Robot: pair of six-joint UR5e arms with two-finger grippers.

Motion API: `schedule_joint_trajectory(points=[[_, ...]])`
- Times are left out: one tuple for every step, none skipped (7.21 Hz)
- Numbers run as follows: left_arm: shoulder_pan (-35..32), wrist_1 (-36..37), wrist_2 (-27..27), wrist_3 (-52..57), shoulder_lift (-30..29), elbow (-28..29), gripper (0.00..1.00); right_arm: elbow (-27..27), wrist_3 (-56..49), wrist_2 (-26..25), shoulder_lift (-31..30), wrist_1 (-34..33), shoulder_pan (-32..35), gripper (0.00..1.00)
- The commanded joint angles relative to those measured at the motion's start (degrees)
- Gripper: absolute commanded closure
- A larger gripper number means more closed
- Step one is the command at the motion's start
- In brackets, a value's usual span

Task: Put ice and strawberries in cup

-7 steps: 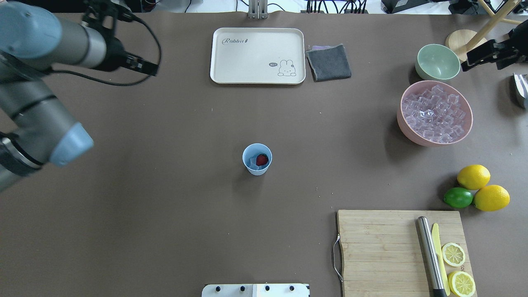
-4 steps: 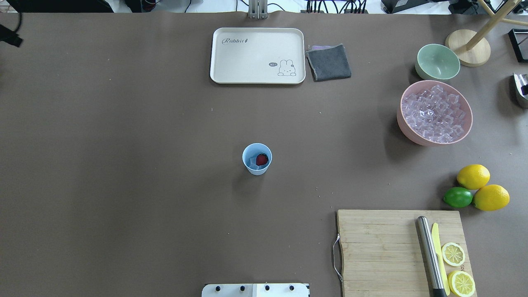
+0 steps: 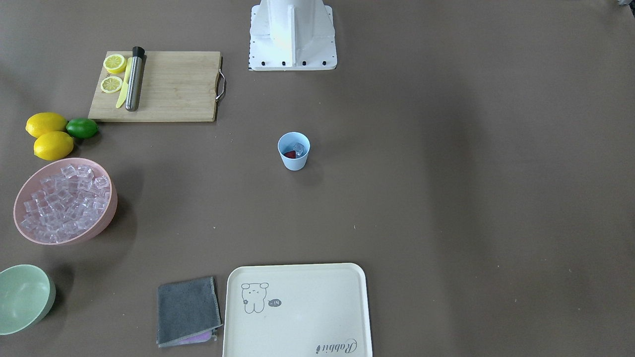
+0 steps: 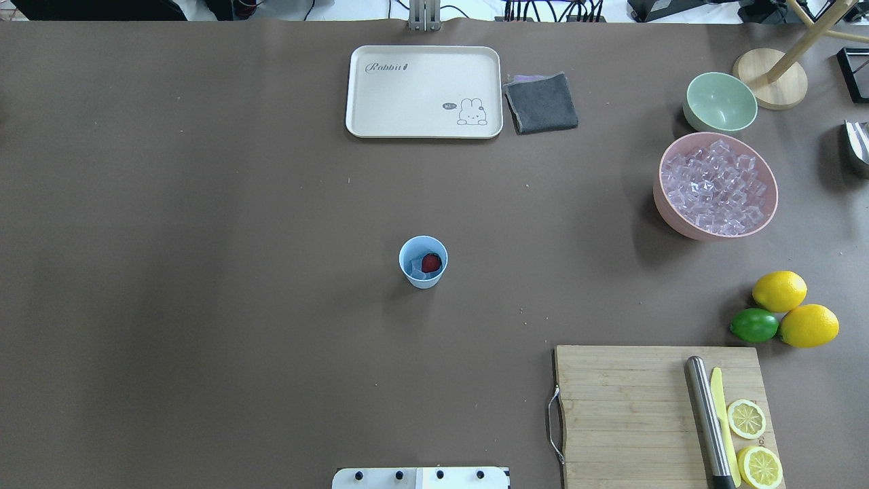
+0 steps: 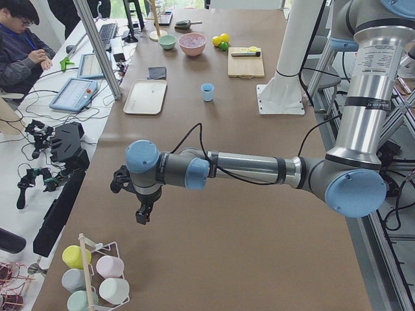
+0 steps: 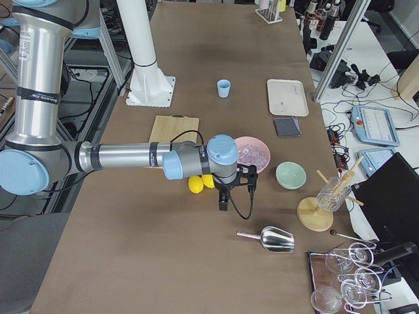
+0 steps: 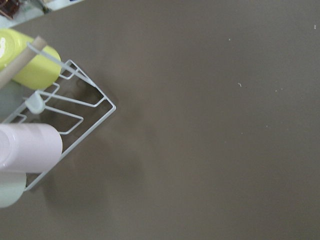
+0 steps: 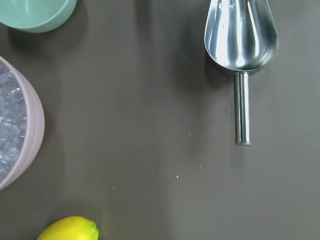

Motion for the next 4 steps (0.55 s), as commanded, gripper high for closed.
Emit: schedule_joint_trajectory(points=[[-0.9, -0.03, -1.4, 0.21, 2.1, 0.89, 0.02, -0.67, 0.29, -0.03, 0.19, 0.16, 0.1, 0.0], [-0.9, -0.04, -1.4, 0.21, 2.28, 0.89, 0.02, -0.75, 0.29, -0.11, 0.27, 0.08, 0.1, 0.0], [-0.9, -0.04, -1.31, 0.12, 2.29, 0.97, 0.02, -0.93, 0.29, -0.11, 0.28, 0.16, 0.1, 0.0], [-0.9, -0.04, -1.31, 0.03, 2.29, 1.06, 0.02, -0.93, 0.29, -0.29, 0.45, 0.17, 0.1, 0.0]])
